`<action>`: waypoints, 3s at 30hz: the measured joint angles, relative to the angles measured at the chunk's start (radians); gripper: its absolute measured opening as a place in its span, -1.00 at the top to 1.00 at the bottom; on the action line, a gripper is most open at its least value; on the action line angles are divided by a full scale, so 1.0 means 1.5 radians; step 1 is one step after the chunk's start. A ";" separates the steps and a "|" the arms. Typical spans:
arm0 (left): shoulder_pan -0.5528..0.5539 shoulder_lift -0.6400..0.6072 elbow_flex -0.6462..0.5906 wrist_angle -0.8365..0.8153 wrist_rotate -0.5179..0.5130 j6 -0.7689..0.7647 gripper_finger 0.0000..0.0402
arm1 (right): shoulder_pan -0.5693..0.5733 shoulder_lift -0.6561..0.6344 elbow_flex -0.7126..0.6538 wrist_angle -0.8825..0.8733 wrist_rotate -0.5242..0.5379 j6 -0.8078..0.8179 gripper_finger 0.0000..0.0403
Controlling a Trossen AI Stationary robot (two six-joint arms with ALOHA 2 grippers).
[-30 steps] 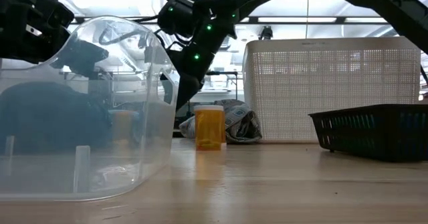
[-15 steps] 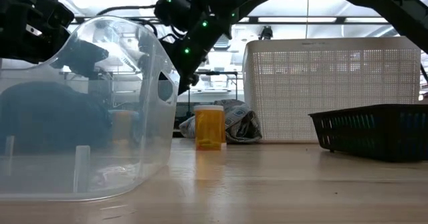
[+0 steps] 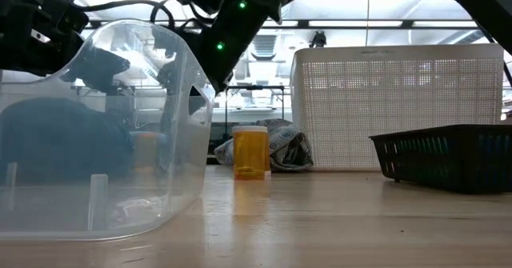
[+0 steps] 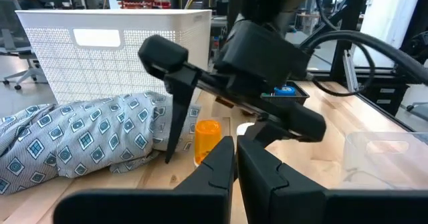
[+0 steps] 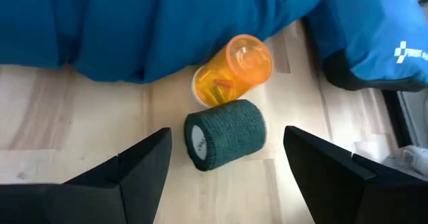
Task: Pick & place medical supplies in basket/bin
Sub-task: Put the green bandage into the black bin
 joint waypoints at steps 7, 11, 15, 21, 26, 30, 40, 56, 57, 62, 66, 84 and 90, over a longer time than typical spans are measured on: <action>0.000 0.000 0.000 0.000 0.000 0.002 0.87 | -0.001 0.020 -0.004 0.016 0.003 0.022 -0.42; 0.000 0.000 0.000 0.000 0.000 0.002 0.87 | 0.000 0.033 -0.006 0.021 0.011 0.023 -0.42; 0.000 0.000 0.000 0.000 0.000 0.002 0.87 | -0.001 0.039 -0.006 0.036 0.009 0.022 -0.42; 0.000 0.000 0.000 0.000 0.000 0.002 0.87 | -0.002 0.039 -0.006 0.039 0.008 0.019 -0.39; 0.000 0.000 0.000 0.000 0.000 0.002 0.87 | -0.009 0.039 -0.021 0.041 0.007 0.012 -0.31; 0.000 0.000 0.000 0.000 0.000 0.002 0.87 | -0.020 0.039 -0.054 0.091 0.006 0.011 -0.26; 0.000 0.000 0.000 0.000 0.000 0.001 0.87 | -0.032 0.039 -0.085 0.154 0.006 0.006 -0.17; 0.000 0.000 0.000 0.000 0.000 0.000 0.87 | -0.040 0.039 -0.086 0.154 0.006 0.009 0.13; 0.000 0.000 0.000 0.000 0.000 0.000 0.87 | -0.040 0.039 -0.086 0.154 0.006 0.011 0.16; 0.000 0.000 0.000 0.000 0.000 0.000 0.87 | -0.040 0.039 -0.086 0.154 0.007 0.019 0.33; 0.000 0.000 0.000 0.000 0.000 0.000 0.87 | -0.040 0.039 -0.086 0.154 0.009 0.019 0.48; 0.000 0.000 0.000 0.000 0.000 0.002 0.87 | -0.038 0.025 -0.086 0.131 0.002 0.021 0.83; 0.000 0.000 0.000 0.000 0.000 0.002 0.87 | -0.038 -0.006 -0.086 0.047 0.002 0.023 0.83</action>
